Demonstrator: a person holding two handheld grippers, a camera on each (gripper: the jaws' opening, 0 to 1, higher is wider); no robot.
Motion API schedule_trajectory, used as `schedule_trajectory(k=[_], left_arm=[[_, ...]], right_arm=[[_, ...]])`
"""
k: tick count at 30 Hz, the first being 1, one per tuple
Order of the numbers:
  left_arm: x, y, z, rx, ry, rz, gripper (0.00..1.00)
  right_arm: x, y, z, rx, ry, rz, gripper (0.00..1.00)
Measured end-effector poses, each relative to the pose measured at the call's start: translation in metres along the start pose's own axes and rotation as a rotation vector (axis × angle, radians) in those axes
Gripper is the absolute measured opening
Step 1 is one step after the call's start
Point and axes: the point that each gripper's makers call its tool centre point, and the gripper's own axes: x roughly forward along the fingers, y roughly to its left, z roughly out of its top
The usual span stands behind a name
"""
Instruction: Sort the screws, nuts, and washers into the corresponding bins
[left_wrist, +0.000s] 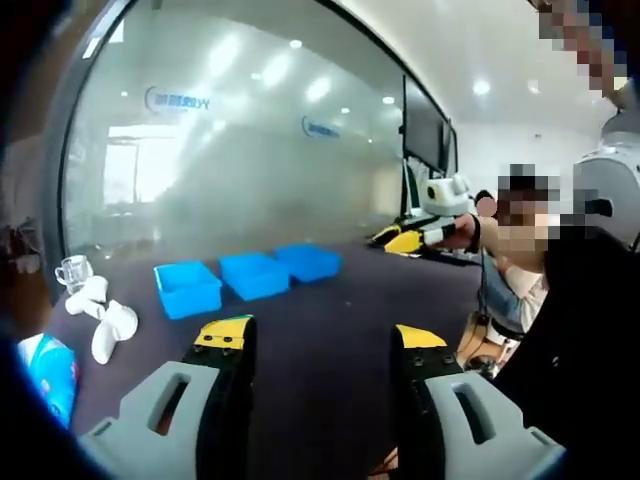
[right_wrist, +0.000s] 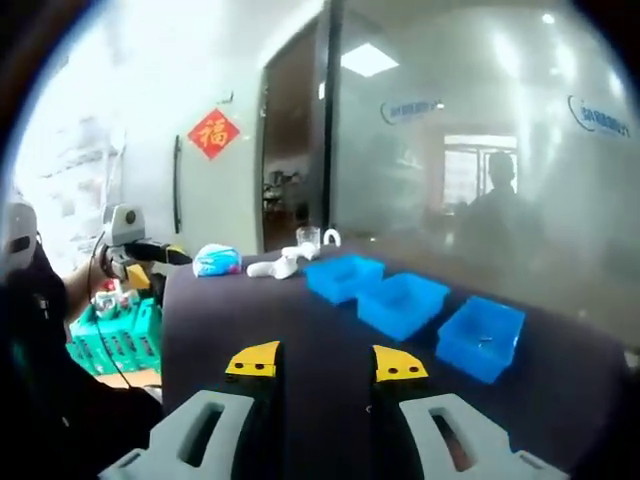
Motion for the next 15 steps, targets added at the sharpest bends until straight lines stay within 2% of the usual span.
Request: schedule_trajectory(k=[6,10,15], left_arm=[[0.002,-0.003,-0.004,-0.002,0.014,-0.016,0.52],[0.003,-0.001,-0.007,-0.006,0.024,-0.010,0.52],[0.004,-0.001,-0.011,-0.014,0.044,-0.002,0.52]], right_arm=[[-0.009,0.000,-0.012,0.017,0.044,0.019,0.29],[-0.012,-0.012,-0.023,-0.004,0.098,-0.008,0.28],[-0.015,-0.015,-0.031,-0.031,0.188,0.012,0.28]])
